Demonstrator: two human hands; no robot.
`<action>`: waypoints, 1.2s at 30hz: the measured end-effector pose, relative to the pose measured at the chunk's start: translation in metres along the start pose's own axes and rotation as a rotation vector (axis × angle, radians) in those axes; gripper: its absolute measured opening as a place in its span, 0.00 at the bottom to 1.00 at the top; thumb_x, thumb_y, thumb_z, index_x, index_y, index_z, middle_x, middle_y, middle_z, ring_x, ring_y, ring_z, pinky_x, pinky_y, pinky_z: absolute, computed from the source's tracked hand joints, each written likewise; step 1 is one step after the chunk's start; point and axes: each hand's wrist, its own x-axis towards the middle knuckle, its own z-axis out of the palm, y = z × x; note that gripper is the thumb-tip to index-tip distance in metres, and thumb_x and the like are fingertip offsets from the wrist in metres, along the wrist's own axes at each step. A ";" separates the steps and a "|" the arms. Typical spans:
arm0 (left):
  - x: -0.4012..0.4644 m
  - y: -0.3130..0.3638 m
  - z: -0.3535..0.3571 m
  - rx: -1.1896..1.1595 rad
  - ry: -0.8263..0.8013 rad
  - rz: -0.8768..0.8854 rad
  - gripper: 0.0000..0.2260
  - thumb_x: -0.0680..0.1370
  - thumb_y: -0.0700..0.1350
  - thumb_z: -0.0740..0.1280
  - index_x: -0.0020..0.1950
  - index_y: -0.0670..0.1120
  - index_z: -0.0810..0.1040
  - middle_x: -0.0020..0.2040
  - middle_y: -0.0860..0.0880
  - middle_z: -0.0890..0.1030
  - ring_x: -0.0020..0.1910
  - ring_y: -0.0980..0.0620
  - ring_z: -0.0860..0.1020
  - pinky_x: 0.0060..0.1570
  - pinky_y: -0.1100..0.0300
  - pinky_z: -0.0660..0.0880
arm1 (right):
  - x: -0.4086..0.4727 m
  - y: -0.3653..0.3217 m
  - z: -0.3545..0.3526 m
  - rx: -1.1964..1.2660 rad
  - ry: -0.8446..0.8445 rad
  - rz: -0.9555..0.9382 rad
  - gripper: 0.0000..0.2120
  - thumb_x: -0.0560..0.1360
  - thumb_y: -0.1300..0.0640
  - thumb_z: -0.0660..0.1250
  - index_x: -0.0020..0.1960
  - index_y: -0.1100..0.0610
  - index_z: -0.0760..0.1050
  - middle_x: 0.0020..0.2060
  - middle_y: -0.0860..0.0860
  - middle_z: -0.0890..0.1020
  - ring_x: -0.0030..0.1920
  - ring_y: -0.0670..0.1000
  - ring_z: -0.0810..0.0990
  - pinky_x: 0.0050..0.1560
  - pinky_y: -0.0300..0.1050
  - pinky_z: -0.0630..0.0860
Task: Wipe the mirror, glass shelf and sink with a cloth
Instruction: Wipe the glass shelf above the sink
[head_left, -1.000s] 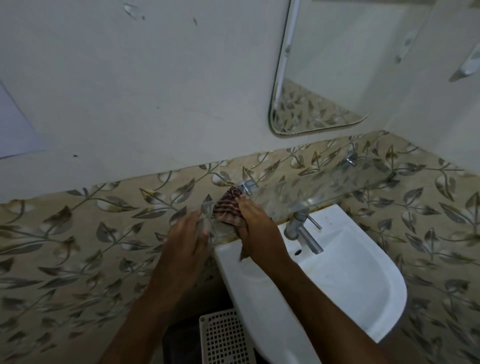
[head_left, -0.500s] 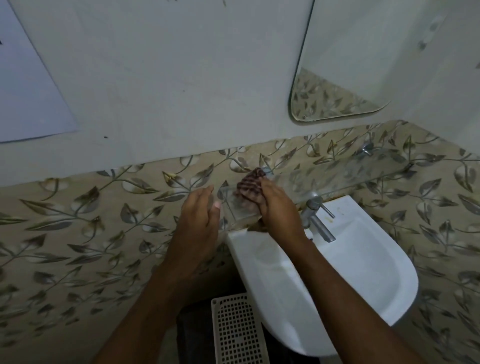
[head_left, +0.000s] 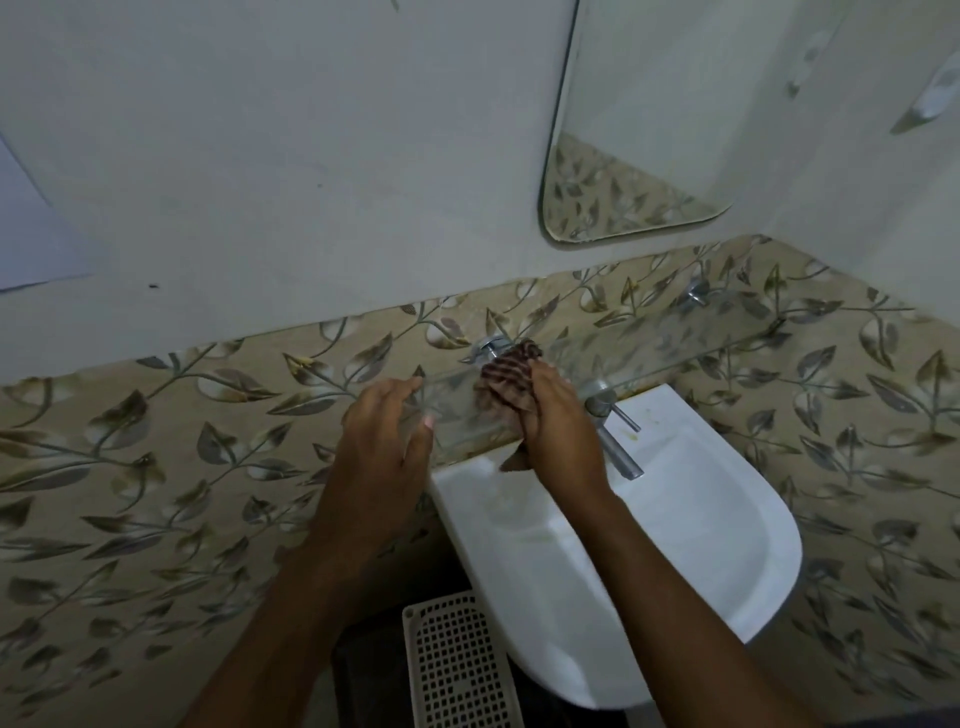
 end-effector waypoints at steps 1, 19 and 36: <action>0.002 0.002 0.003 0.006 -0.008 0.009 0.20 0.81 0.52 0.57 0.71 0.48 0.71 0.67 0.50 0.71 0.65 0.57 0.67 0.65 0.61 0.64 | -0.001 -0.005 0.001 -0.016 0.012 0.007 0.23 0.80 0.63 0.63 0.74 0.63 0.67 0.73 0.60 0.71 0.75 0.58 0.67 0.76 0.54 0.64; 0.040 0.048 0.082 0.068 -0.176 0.190 0.24 0.80 0.59 0.52 0.70 0.48 0.72 0.66 0.48 0.74 0.67 0.49 0.71 0.68 0.54 0.68 | 0.019 0.071 -0.038 -0.009 0.081 0.146 0.22 0.84 0.56 0.58 0.77 0.54 0.65 0.76 0.55 0.67 0.77 0.54 0.62 0.79 0.59 0.56; 0.103 0.099 0.166 0.161 -0.280 0.269 0.26 0.78 0.60 0.51 0.70 0.48 0.71 0.63 0.48 0.74 0.62 0.48 0.72 0.62 0.51 0.71 | 0.039 0.150 -0.060 -0.057 0.110 -0.031 0.24 0.80 0.56 0.53 0.74 0.64 0.67 0.72 0.60 0.72 0.75 0.56 0.67 0.80 0.44 0.49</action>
